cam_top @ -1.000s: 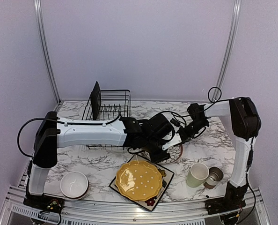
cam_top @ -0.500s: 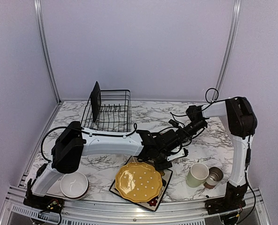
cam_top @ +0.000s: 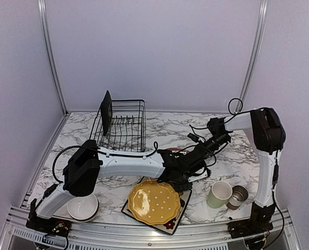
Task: Load the mixed dishes into the dish rack
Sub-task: Grab the plate from the center of the board.
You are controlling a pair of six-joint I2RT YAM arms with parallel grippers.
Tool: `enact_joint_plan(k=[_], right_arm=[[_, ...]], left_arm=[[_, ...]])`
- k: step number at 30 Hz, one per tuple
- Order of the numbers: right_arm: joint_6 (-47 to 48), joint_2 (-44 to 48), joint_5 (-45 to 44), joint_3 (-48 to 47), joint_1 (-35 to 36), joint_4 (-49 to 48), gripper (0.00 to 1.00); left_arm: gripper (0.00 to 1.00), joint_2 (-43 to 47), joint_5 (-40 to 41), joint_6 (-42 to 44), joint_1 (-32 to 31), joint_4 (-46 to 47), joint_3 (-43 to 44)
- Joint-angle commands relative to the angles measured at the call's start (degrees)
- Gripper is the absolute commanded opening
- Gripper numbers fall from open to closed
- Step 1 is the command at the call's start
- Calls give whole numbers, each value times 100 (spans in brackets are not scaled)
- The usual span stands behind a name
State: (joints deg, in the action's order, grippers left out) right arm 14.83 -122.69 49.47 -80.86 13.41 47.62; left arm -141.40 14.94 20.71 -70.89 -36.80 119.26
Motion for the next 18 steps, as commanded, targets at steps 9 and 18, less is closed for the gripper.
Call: enact_joint_plan(k=[9,18], right_arm=[[231,232,344,-53,-324,316,37],[408,860,110,-177,-824,440,46]], left_arm=[[11,-57,247,15,41,-47,165],[4,96,65,-22,67,-22,194]])
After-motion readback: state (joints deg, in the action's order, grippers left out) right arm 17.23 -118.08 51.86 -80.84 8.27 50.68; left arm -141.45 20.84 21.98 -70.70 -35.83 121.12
